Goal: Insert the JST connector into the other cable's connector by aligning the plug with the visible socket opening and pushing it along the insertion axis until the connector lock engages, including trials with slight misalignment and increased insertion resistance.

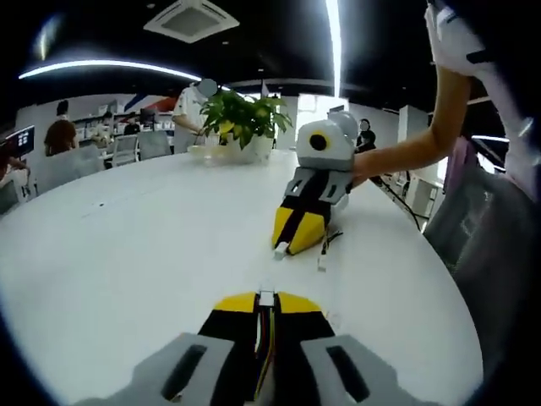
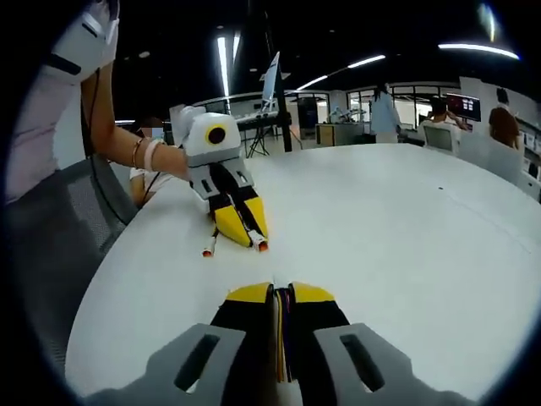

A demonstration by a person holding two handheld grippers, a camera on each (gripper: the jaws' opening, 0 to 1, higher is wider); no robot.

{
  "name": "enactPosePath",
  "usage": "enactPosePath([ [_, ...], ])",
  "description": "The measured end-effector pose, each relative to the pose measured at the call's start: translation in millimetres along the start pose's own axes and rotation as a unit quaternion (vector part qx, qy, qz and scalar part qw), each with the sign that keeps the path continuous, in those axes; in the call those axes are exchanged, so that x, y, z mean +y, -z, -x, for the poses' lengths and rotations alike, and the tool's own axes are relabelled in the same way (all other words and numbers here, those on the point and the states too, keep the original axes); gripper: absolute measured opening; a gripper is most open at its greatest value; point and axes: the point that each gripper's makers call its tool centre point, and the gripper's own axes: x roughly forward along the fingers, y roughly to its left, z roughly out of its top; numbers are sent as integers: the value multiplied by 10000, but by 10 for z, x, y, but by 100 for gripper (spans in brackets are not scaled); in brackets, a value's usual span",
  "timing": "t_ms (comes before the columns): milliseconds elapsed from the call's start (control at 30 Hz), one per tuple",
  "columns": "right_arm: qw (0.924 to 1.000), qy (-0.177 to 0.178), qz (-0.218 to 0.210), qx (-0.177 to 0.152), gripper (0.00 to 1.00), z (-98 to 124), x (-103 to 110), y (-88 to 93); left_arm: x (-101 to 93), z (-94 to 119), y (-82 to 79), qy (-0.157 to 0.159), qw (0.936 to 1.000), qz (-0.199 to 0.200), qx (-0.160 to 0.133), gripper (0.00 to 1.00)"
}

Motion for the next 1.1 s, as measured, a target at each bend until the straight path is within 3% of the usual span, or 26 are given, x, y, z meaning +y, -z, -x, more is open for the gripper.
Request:
enactPosePath([
  [567, 9999, -131, 9, -3, 4, -9, 10, -21, -5, -1, -27, 112, 9999, -56, -55, 0],
  [733, 9996, -174, 214, 113, 4, -22, 25, -20, -22, -11, -30, 192, 9998, -27, -69, 0],
  [867, 9988, -208, 379, 208, 4, -29, 40, -22, 86, -21, 32, 298, 9996, -23, 2, 0],
  [1100, 9976, -304, 579, 213, 4, -3, 91, -93, -35, -34, -71, 495, 9987, -79, 21, 0],
])
